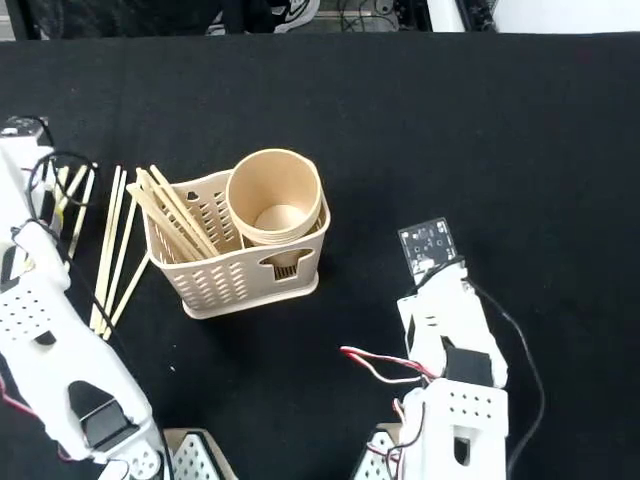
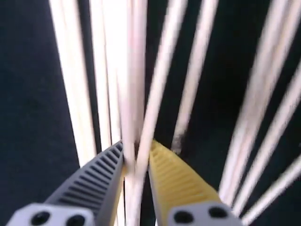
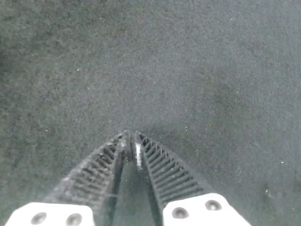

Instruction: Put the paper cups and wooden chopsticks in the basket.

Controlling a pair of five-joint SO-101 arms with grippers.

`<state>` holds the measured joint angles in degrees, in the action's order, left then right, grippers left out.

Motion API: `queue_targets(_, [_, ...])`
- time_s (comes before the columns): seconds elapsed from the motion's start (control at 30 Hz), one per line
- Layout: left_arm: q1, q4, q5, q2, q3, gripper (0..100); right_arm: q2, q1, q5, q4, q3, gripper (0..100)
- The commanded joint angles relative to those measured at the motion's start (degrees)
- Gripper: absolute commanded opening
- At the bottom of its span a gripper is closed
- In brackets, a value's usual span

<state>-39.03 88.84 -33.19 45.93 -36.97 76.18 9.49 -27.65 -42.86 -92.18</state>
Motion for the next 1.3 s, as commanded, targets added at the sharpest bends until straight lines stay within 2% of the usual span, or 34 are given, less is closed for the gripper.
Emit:
queue_targets(0.0, [1.1, 8.0, 0.9, -1.2, -11.8, 3, 0.7, 0.3, -0.4, 1.0, 0.1, 1.5])
queue_targets(0.1, [1.2, 11.9, 1.3, -1.2, -17.7, 3, 0.7, 0.3, -0.4, 1.0, 0.1, 1.5])
queue_targets(0.2, [0.8, 12.0, 3.4, -1.8, -19.4, 3, 0.7, 0.3, -0.4, 1.0, 0.1, 1.5])
queue_targets(0.57, [0.7, 11.7, 3.8, -12.5, -10.4, 3, 0.7, 0.3, -0.4, 1.0, 0.2, 1.5])
queue_targets(0.7, [-0.4, 7.8, 5.6, -19.3, -3.4, 3, 0.7, 0.3, -0.4, 1.0, 0.2, 1.5])
queue_targets(0.87, [-1.4, -4.7, 8.2, -33.3, 16.5, 3, 0.7, 0.3, -0.4, 1.0, 0.2, 1.5])
queue_targets(1.1, [-0.9, -37.4, 12.8, -65.4, 59.6, 3, 0.7, 0.3, -0.4, 1.0, 0.1, 1.5])
queue_targets(1.27, [-0.1, -55.4, 18.9, -84.9, 79.8, 3, 0.7, 0.3, -0.4, 1.0, 0.1, 1.5])
